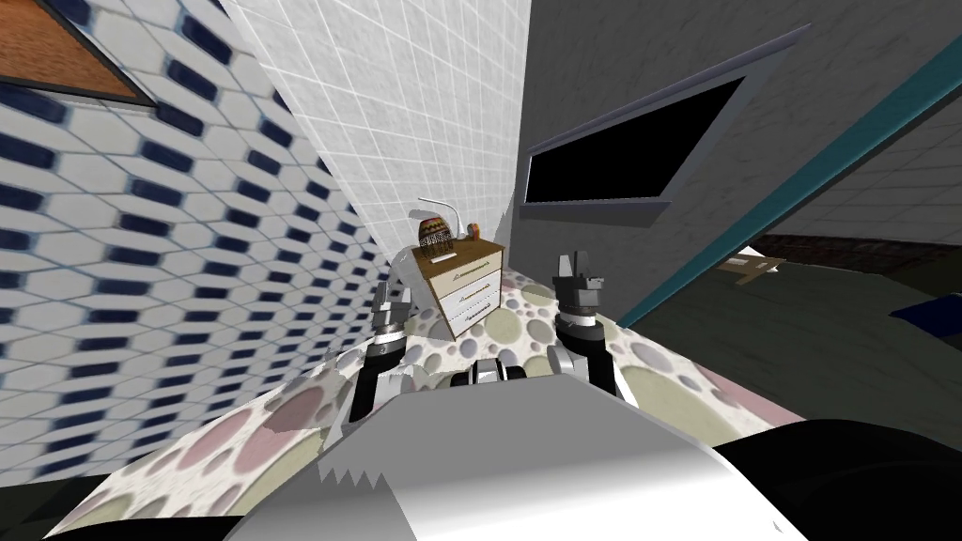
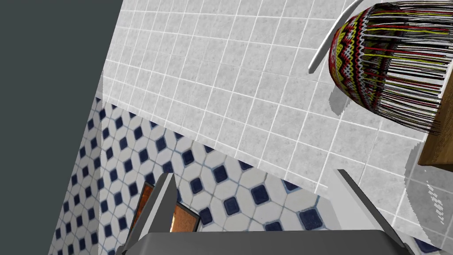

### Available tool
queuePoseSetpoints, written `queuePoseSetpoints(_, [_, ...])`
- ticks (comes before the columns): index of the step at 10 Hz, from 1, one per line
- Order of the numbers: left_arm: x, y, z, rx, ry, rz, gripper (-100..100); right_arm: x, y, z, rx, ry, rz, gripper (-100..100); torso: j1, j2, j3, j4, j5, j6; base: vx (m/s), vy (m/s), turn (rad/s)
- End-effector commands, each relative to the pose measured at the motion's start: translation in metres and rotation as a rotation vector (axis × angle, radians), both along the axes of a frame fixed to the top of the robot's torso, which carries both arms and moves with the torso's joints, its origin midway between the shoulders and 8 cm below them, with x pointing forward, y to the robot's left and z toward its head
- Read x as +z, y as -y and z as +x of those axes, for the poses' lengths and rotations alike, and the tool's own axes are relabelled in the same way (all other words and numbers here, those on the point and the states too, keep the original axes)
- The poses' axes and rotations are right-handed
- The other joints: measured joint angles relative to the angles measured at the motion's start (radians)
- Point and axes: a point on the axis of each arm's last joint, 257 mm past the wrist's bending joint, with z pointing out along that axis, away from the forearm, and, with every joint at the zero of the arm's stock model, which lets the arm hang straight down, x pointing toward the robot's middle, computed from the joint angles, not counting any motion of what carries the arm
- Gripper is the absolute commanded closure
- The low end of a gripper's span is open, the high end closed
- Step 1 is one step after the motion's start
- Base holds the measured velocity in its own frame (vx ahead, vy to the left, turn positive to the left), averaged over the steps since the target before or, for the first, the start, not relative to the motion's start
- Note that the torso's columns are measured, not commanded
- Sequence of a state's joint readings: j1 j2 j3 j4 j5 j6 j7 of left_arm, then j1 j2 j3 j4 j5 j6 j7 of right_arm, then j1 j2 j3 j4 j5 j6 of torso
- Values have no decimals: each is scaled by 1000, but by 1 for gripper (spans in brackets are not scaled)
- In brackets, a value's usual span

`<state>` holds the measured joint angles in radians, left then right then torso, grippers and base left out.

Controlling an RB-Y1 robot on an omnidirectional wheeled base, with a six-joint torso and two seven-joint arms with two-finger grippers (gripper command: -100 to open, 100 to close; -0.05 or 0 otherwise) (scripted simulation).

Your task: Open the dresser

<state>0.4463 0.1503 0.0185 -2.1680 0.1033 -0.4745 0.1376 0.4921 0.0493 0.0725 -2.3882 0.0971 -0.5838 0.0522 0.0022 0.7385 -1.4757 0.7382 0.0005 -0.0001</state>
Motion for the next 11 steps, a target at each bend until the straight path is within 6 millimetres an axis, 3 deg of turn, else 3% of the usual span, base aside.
queuePoseSetpoints(1, [-22,-10,8,15,-41,-2,-100,0,0,0,0,0,0,0,2,0,0,0,1,0,146,-73,36])
queuePoseSetpoints(11, [-94,-51,25,78,-169,-27,-100,0,0,0,0,0,0,0,-1,0,0,0,0,0,118,-96,44])
